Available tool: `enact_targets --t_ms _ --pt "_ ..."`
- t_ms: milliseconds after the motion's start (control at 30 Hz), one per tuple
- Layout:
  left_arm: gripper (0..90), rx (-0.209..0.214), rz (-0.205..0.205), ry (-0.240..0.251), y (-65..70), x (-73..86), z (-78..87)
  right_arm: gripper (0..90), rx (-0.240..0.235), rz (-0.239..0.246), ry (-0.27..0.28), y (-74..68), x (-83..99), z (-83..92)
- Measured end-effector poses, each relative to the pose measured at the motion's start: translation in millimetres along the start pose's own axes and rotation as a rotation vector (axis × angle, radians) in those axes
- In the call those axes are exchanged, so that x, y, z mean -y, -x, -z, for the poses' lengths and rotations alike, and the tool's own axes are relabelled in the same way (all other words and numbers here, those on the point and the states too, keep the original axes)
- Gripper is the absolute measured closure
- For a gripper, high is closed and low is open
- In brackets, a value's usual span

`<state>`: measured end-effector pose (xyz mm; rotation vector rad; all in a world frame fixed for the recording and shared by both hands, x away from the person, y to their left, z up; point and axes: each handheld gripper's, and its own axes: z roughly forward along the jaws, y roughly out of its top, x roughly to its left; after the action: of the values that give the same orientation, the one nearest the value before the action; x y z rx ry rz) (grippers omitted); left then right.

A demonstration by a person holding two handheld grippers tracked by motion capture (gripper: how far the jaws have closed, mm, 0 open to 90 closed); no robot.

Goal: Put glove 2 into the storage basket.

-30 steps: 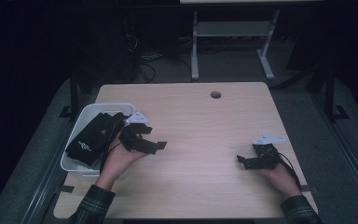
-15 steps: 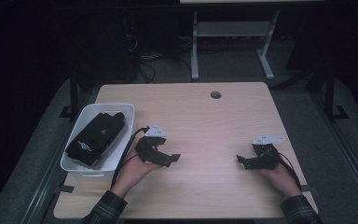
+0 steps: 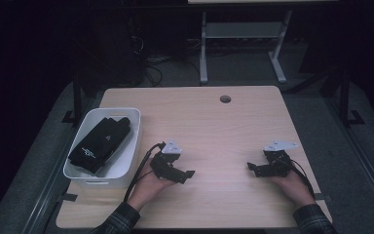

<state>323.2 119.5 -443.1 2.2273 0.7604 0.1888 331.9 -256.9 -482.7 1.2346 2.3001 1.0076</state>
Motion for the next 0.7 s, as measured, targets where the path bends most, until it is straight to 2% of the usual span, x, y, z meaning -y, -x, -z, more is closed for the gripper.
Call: enact_targets --t_ms 233,433,600,700 --pt "13.3 -0.017 -0.032 -0.034 3.8 8.5 -15.7 13.3 -0.002 0.0 -0.001 -0.2 0.0 0.1" --pt "13.3 -0.025 -0.046 -0.035 5.4 12.9 -21.8 13.3 -0.003 -0.001 -0.001 -0.3 0.0 0.1" --pt "13.5 -0.032 -0.075 -0.038 9.0 17.2 -27.0 13.3 -0.003 -0.001 -0.001 -0.4 0.0 0.1" --pt "13.5 -0.041 -0.081 -0.013 10.4 19.8 -28.1 13.3 -0.003 0.0 -0.001 -0.4 0.0 0.1"
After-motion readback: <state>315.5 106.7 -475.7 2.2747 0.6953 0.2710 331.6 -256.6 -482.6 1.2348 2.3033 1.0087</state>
